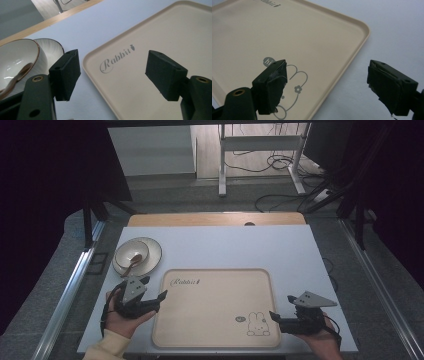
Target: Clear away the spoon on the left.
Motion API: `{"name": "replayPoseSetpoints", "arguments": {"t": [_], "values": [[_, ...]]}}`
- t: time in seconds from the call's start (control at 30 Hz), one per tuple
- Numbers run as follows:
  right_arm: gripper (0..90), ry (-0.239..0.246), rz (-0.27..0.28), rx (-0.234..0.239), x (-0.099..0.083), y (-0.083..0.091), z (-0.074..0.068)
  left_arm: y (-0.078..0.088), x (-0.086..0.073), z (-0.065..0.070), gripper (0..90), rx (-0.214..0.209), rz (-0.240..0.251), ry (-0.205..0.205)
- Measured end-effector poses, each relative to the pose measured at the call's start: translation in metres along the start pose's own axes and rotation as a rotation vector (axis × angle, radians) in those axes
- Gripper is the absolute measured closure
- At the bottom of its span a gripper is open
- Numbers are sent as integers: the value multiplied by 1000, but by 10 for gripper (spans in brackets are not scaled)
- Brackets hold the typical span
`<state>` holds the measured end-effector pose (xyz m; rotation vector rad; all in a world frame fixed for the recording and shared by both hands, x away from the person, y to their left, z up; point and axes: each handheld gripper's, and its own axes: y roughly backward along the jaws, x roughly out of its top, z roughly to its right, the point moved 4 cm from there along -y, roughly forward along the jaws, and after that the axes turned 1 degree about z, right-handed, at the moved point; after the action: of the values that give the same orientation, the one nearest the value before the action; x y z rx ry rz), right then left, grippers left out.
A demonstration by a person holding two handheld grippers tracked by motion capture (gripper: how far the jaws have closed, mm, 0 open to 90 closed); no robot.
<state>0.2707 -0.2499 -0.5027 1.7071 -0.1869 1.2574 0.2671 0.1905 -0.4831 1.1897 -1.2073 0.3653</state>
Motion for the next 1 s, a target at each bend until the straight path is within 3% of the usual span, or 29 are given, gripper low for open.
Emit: {"name": "replayPoseSetpoints", "arguments": {"t": [0.57, 0.77, 1.0], "values": [[163, 1, -10, 4, -1, -3, -1, -4, 21, -21, 271, 28, 17, 37], [163, -3, -16, 2, -2, -4, 0, -6, 28, -28, 269, 49, 18, 30], [165, -4, -13, -6, -2, -3, 1, -2, 24, -40, 262, 75, 12, 36]]}}
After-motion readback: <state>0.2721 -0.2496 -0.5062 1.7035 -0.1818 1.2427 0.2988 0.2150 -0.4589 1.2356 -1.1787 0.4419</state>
